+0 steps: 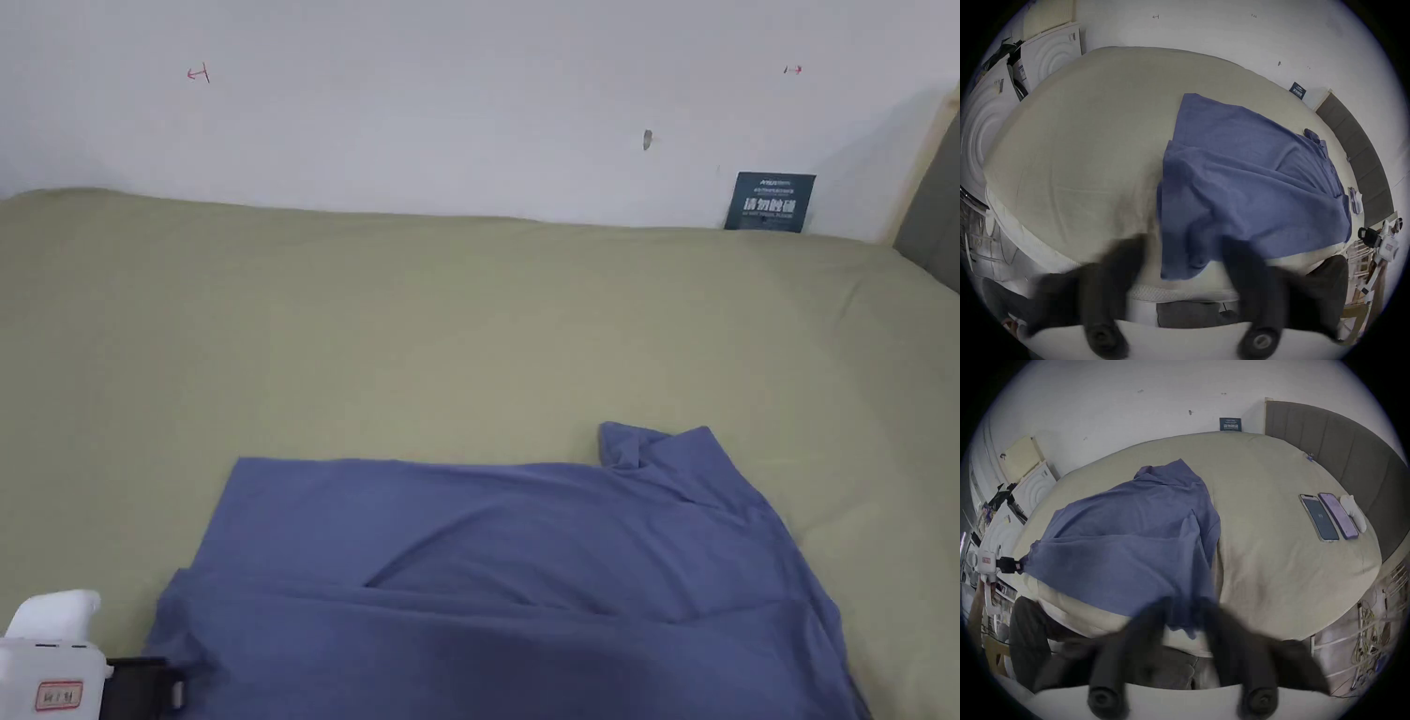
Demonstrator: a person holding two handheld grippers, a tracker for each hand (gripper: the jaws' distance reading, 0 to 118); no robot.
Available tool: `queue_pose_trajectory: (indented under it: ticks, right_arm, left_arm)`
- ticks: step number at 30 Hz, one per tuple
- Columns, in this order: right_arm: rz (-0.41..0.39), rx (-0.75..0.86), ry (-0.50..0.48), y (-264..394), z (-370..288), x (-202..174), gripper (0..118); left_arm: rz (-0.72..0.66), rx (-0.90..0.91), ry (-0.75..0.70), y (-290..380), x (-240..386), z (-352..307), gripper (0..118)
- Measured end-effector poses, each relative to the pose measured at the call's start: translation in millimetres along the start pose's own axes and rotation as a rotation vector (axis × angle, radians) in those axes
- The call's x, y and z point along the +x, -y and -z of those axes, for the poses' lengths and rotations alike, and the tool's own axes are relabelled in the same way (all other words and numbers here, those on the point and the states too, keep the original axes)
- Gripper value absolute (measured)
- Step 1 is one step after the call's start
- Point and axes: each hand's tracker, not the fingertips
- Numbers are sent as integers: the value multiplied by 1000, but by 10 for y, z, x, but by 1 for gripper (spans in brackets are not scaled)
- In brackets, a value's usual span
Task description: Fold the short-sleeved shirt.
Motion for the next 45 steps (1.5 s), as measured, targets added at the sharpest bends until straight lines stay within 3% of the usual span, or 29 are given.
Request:
queue_pose_trajectory:
  ticks: [4,5,7,8,9,10,11,13,16,19,20,21,22,23,28,29,31,32,34,38,39,40,41,45]
  right_arm:
    - [16,63,-8,-243,-41,-12,73]
    - [12,82,0,-324,-33,-23,71]
    - [10,137,10,-506,12,-67,71]
    - [10,142,8,-595,46,-92,71]
    - [5,152,6,-708,66,-152,58]
    - [-10,190,35,-796,129,-190,20]
    - [-3,224,65,-858,195,-220,2]
    - [1,182,16,-1037,346,-232,2]
    - [-27,159,30,-1186,597,-266,2]
    - [-41,139,34,-1284,801,-241,2]
    - [-38,133,34,-1305,857,-229,2]
    - [-38,124,33,-1352,914,-192,2]
    - [-44,117,34,-1369,970,-180,2]
    - [-52,111,41,-1379,1014,-172,2]
    - [-65,79,59,-1449,1209,-100,2]
    - [-69,72,67,-1480,1235,-72,2]
    - [-72,63,76,-1529,1297,-41,2]
    - [-69,59,81,-1562,1326,-24,2]
    - [-55,47,77,-1663,1440,94,2]
    - [-38,12,37,-1866,1604,164,10]
    - [-28,-20,22,-1922,1688,180,30]
    - [-13,-44,-2,-1971,1770,210,60]
    - [-8,-68,-3,-2015,1841,222,71]
    - [-43,-92,41,-2116,2112,211,71]
  left_arm:
    - [33,52,-65,-210,53,-109,99]
    - [47,75,-79,-285,97,-132,85]
    - [63,146,-85,-480,208,-164,71]
    - [57,147,-78,-592,240,-97,51]
    - [52,157,-72,-718,296,-43,17]
    - [53,179,-60,-842,345,25,0]
    - [61,176,-60,-963,392,102,0]
    - [65,160,-54,-1232,477,342,0]
    - [66,136,-56,-1604,578,727,0]
    - [132,94,-152,-1918,621,1108,0]
    - [137,89,-154,-2002,578,1268,14]
    - [135,78,-158,-2088,560,1378,52]
    - [123,42,-177,-2159,545,1489,97]
    - [119,0,-179,-2203,521,1604,118]
    - [132,1,-187,-2201,524,1798,108]
    - [133,5,-191,-2185,545,1774,99]
    - [120,34,-165,-2167,565,1647,57]
    - [113,39,-161,-2166,572,1602,3]
    - [148,29,-103,-2175,638,1578,0]
    - [169,19,-142,-2133,674,1648,0]
    - [159,14,-138,-2125,650,1665,0]
    - [146,13,-134,-2166,629,1657,0]
    - [139,13,-129,-2159,616,1664,0]
    - [130,15,-125,-2145,630,1630,0]
